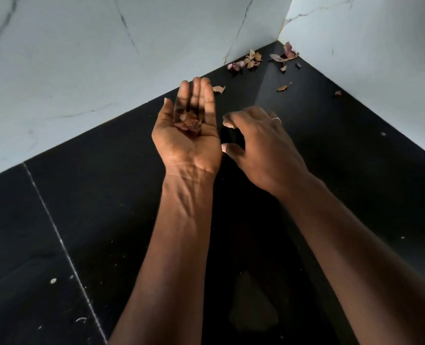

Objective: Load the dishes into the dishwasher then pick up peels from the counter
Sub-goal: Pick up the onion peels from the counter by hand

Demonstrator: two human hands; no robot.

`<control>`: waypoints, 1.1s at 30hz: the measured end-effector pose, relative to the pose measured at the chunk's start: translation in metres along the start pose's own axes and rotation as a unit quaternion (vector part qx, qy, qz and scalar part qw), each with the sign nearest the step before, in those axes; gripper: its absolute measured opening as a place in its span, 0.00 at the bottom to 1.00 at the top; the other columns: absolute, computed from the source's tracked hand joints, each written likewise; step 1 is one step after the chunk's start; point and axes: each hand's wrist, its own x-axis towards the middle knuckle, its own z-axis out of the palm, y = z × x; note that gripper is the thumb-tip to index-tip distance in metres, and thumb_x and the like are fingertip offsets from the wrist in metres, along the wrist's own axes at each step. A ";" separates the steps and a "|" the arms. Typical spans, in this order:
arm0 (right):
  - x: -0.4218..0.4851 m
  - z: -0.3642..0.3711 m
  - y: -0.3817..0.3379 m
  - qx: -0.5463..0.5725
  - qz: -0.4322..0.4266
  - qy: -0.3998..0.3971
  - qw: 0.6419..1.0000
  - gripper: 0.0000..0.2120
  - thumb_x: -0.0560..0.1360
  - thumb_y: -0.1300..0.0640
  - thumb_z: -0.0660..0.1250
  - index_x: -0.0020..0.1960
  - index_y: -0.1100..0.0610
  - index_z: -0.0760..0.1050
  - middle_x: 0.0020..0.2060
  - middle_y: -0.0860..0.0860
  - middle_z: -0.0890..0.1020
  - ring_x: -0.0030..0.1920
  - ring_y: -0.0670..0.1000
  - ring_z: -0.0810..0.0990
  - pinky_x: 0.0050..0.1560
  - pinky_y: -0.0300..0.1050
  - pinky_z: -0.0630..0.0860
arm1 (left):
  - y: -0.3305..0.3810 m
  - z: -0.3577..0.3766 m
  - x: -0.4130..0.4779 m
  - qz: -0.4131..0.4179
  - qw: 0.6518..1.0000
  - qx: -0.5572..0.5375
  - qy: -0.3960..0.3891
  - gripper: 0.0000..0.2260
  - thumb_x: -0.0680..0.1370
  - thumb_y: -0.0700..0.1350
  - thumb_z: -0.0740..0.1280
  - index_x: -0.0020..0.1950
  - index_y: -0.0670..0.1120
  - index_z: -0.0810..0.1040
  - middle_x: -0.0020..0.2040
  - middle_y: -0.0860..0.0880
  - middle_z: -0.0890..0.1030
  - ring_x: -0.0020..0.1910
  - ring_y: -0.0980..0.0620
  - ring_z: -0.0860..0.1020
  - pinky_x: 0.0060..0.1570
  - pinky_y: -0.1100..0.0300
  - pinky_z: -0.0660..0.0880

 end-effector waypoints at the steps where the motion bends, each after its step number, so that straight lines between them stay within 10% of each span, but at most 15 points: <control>1: 0.000 0.004 -0.001 -0.018 -0.005 0.018 1.000 0.21 0.78 0.53 0.71 0.70 0.53 0.74 0.63 0.52 0.76 0.63 0.54 0.73 0.56 0.40 0.65 | 0.000 0.000 -0.001 0.000 1.000 0.005 0.000 0.19 0.86 0.45 0.55 0.52 0.31 0.78 0.47 0.33 0.82 0.53 0.38 0.81 0.64 0.48 0.76; 8: 0.013 0.007 0.011 0.008 0.036 0.085 0.996 0.06 0.77 0.62 0.70 0.52 0.54 0.84 0.50 0.51 0.81 0.50 0.51 0.79 0.49 0.43 0.76 | 0.004 -0.001 -0.002 0.006 0.999 0.028 0.020 0.18 0.86 0.44 0.55 0.51 0.32 0.78 0.50 0.33 0.80 0.62 0.40 0.78 0.64 0.48 0.77; 15: 0.018 -0.013 0.018 0.036 0.064 0.039 0.996 0.17 0.78 0.55 0.70 0.66 0.55 0.77 0.63 0.53 0.78 0.63 0.52 0.76 0.55 0.39 0.68 | 0.008 0.000 -0.002 0.015 0.999 0.029 0.023 0.18 0.85 0.44 0.55 0.50 0.32 0.78 0.50 0.33 0.80 0.65 0.39 0.78 0.66 0.48 0.76; 23: 0.027 -0.012 0.003 0.052 0.066 -0.002 0.996 0.06 0.78 0.59 0.71 0.53 0.52 0.84 0.49 0.49 0.84 0.44 0.45 0.81 0.42 0.32 0.74 | -0.002 -0.003 -0.003 0.006 0.997 0.073 0.032 0.18 0.85 0.44 0.56 0.50 0.32 0.79 0.43 0.36 0.83 0.56 0.38 0.81 0.64 0.48 0.77; 26: 0.019 -0.027 -0.005 0.131 0.038 0.108 0.985 0.06 0.75 0.60 0.74 0.52 0.53 0.85 0.45 0.46 0.86 0.40 0.38 0.82 0.40 0.24 0.74 | -0.008 -0.005 -0.002 -0.012 0.995 0.091 0.032 0.17 0.85 0.44 0.56 0.51 0.33 0.79 0.45 0.36 0.83 0.53 0.40 0.82 0.64 0.49 0.77; 33: 0.018 -0.037 -0.038 0.164 -0.023 0.106 0.981 0.11 0.77 0.62 0.69 0.53 0.51 0.86 0.45 0.44 0.87 0.45 0.40 0.83 0.48 0.35 0.81 | -0.015 -0.006 -0.002 -0.080 0.992 0.079 0.050 0.18 0.84 0.43 0.59 0.39 0.39 0.80 0.34 0.45 0.81 0.32 0.51 0.81 0.39 0.61 0.78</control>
